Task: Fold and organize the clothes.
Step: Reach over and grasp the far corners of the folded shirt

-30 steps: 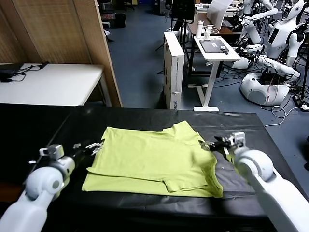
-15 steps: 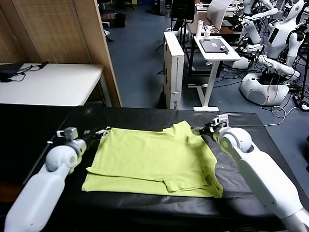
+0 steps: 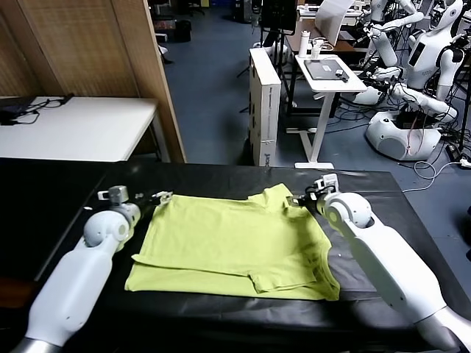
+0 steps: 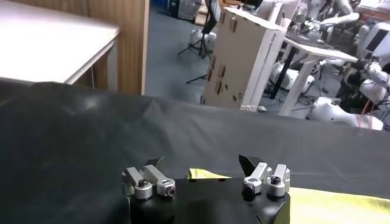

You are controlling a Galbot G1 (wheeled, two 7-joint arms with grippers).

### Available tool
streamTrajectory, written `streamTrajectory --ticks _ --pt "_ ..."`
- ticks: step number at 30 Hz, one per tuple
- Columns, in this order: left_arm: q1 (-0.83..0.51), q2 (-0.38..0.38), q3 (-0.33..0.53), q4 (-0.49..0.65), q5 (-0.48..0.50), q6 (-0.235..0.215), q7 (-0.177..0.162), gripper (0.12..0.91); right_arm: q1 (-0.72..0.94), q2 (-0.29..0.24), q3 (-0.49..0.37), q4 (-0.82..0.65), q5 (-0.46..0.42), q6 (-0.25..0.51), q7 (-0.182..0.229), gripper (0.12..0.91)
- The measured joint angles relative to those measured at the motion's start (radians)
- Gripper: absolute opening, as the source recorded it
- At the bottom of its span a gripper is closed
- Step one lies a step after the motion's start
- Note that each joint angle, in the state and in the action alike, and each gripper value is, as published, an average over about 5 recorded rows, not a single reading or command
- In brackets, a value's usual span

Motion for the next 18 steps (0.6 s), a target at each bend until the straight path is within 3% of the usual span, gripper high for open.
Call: streamTrajectory --ticks 11,18 --pt "0.001 -0.007 0.006 0.011 0.003 -0.001 0.002 0.851 0.012 0.015 -0.017 -0.016 -0.005 0.000 -0.002 0.903" --pt "0.009 -0.005 0.007 0.007 0.009 -0.005 0.006 0.742 0.013 0.021 -0.023 -0.025 -0.007 0.000 -0.002 0.759"
